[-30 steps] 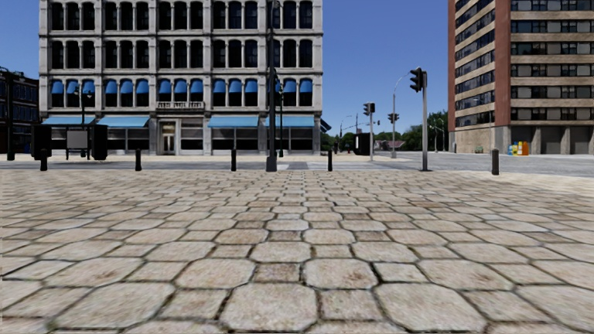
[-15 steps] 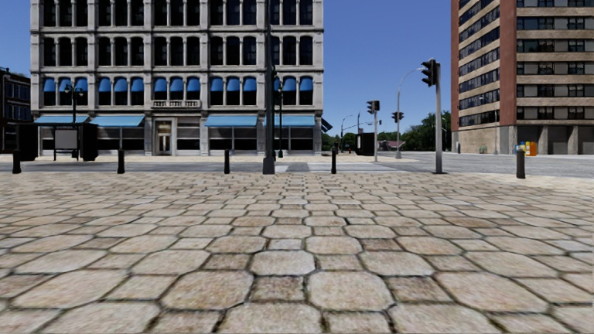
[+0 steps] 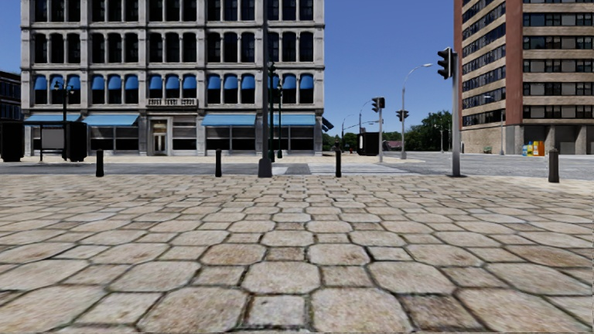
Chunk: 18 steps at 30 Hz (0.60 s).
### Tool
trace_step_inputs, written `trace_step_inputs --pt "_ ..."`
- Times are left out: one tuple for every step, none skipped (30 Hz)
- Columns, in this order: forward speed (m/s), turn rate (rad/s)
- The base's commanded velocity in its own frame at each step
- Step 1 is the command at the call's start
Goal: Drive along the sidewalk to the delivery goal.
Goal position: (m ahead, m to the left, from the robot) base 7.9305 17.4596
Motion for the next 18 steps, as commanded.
trace_step_inputs --pt "2.0 0.0" --pt "2.0 0.0" --pt "2.0 0.0" --pt "2.0 0.0" --pt "2.0 0.0" --pt "2.0 0.0" --pt "2.0 0.0" --pt "2.0 0.0" --pt "2.0 0.0" --pt "2.0 0.0" --pt "2.0 0.0" --pt "2.0 0.0" --pt "2.0 0.0" --pt "2.0 0.0" --pt "2.0 0.0" --pt "2.0 0.0" --pt "2.0 0.0" --pt "2.0 0.0"
